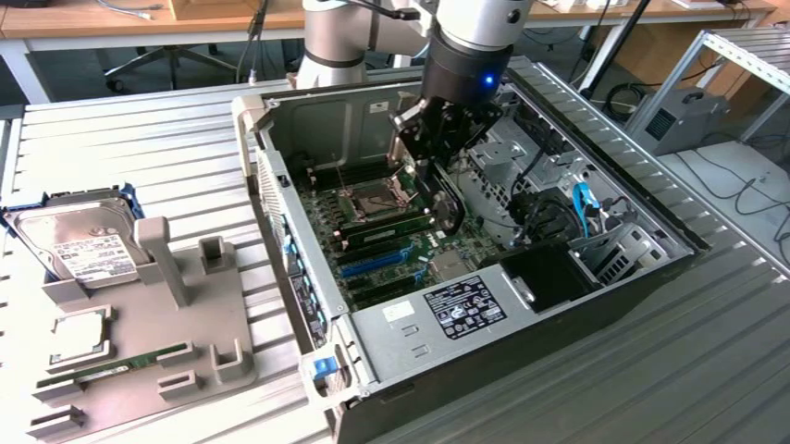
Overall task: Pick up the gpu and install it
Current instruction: 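Insert the gpu into the slot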
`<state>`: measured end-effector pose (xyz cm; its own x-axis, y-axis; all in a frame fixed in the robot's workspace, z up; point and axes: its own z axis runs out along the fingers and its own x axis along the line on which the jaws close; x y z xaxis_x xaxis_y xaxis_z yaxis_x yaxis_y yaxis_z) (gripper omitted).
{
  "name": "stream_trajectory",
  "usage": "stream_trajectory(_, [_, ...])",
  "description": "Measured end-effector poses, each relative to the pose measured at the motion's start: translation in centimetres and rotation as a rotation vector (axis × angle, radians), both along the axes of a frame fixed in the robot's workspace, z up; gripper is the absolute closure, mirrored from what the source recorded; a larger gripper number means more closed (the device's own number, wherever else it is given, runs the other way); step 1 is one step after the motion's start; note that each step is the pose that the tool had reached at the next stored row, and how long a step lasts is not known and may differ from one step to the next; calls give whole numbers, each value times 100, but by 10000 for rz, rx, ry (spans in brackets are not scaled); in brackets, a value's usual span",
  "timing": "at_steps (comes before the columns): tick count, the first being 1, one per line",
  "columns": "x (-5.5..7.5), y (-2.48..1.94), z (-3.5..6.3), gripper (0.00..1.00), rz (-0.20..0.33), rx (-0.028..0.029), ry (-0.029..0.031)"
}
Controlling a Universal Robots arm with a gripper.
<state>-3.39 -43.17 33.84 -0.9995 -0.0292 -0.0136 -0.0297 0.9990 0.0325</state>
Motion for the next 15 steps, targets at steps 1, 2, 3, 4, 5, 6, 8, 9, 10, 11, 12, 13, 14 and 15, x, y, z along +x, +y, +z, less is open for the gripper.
stream_trajectory(1, [0,0,0,74,58,0,0])
stream_trajectory(2, [0,0,0,74,133,-1,0])
stream_trajectory(3, [1,0,0,74,240,-1,0])
stream_trajectory(4, [1,0,0,74,306,-1,0])
stream_trajectory(5, [1,0,0,74,387,-1,0])
stream_trajectory(6, [1,0,0,74,455,-1,0])
stream_trajectory(8, [1,0,0,74,561,-1,0])
stream_trajectory(9, [1,0,0,74,614,-1,0])
stream_trajectory(10, [1,0,0,74,666,-1,0])
stream_trajectory(11, [1,0,0,74,725,0,0])
stream_trajectory(12, [1,0,0,74,793,-1,0])
stream_trajectory(13, [1,0,0,74,847,0,0])
stream_trajectory(14, [1,0,0,74,917,-1,0])
stream_trajectory(15, [2,0,0,74,976,-1,0])
